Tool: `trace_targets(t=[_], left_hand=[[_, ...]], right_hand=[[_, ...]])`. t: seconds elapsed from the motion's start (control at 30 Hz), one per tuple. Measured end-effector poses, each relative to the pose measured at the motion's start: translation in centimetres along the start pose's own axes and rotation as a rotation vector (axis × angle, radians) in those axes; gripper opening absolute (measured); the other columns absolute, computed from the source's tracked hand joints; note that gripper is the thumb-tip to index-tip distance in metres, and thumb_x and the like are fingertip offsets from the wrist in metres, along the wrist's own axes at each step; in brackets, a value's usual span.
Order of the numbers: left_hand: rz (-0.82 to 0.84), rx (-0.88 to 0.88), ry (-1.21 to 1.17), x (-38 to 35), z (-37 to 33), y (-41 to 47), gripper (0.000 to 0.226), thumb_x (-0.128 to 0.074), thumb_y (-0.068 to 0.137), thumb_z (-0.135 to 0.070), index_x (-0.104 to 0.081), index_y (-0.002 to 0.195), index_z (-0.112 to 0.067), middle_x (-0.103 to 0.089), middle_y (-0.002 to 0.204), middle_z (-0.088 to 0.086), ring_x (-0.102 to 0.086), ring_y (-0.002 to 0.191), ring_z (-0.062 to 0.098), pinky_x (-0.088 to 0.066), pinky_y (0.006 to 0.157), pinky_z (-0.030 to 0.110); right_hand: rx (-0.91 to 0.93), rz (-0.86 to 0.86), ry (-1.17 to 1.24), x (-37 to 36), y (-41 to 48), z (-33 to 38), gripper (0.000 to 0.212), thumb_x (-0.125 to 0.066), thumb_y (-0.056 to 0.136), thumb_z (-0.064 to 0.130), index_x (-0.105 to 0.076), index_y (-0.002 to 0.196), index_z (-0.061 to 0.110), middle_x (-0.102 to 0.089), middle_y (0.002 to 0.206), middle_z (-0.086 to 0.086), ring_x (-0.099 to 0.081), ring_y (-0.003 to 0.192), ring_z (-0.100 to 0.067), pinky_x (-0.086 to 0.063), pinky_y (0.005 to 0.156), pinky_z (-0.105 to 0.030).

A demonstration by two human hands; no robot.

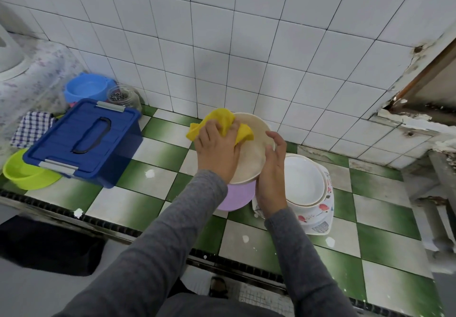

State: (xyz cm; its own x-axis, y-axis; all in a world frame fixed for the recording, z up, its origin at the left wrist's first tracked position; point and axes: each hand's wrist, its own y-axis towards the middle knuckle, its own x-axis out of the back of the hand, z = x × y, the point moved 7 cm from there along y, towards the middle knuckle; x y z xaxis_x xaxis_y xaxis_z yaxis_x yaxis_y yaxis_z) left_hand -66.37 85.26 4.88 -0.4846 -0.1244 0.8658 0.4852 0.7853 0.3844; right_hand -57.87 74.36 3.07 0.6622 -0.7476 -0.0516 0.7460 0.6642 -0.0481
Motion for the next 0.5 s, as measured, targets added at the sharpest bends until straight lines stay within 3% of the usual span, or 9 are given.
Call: trace_targets(t=[0.1, 0.2, 0.3, 0.4, 0.5], left_hand=[[0.073, -0.015, -0.088, -0.5, 0.1, -0.2, 0.054, -0.058, 0.098, -0.035, -0.045, 0.148, -0.019, -0.046, 0.133, 0.025, -0.046, 0.118, 0.043, -0.045, 0.096, 0.053], [0.231, 0.022, -0.290, -1.1, -0.5, -0.6, 0.068, -0.047, 0.104, -0.029, -0.010, 0.159, -0.015, -0.031, 0.154, 0.016, -0.037, 0.134, 0.034, -0.039, 0.108, 0.045], [0.434, 0.075, -0.401, -2.6, -1.1, -1.5, 0.076, -0.038, 0.106, -0.026, 0.020, 0.154, -0.012, -0.009, 0.165, 0.010, -0.022, 0.148, 0.028, -0.028, 0.118, 0.039], [0.572, 0.027, -0.394, -3.4, -1.5, -1.4, 0.069, -0.032, 0.108, -0.022, 0.018, 0.154, -0.008, 0.009, 0.166, 0.012, 0.001, 0.154, 0.026, -0.005, 0.124, 0.036], [0.647, -0.052, -0.490, -2.9, -2.2, -1.1, 0.061, -0.033, 0.108, -0.021, 0.002, 0.158, -0.019, 0.002, 0.167, 0.004, -0.008, 0.153, 0.023, -0.009, 0.120, 0.030]], right_hand=[[0.023, -0.018, -0.009, 0.0, -0.2, -0.1, 0.032, -0.034, 0.098, 0.047, -0.049, 0.127, 0.049, -0.050, 0.138, 0.001, -0.054, 0.122, -0.026, -0.054, 0.094, -0.058], [0.045, -0.030, -0.003, 0.1, -0.2, -0.2, 0.031, -0.033, 0.100, 0.045, -0.049, 0.125, 0.051, -0.050, 0.139, 0.004, -0.054, 0.123, -0.024, -0.054, 0.095, -0.056], [0.067, -0.018, -0.020, 0.0, 0.1, 0.1, 0.031, -0.033, 0.101, 0.047, -0.050, 0.125, 0.051, -0.051, 0.139, 0.007, -0.053, 0.127, -0.022, -0.053, 0.099, -0.054], [0.061, 0.012, -0.001, 0.0, 0.5, 0.0, 0.034, -0.035, 0.100, 0.048, -0.052, 0.130, 0.046, -0.054, 0.140, 0.007, -0.054, 0.128, -0.020, -0.051, 0.102, -0.052], [0.076, 0.028, 0.021, 0.3, 0.8, -0.1, 0.039, -0.036, 0.102, 0.045, -0.053, 0.137, 0.039, -0.054, 0.143, 0.008, -0.052, 0.132, -0.018, -0.046, 0.108, -0.053]])
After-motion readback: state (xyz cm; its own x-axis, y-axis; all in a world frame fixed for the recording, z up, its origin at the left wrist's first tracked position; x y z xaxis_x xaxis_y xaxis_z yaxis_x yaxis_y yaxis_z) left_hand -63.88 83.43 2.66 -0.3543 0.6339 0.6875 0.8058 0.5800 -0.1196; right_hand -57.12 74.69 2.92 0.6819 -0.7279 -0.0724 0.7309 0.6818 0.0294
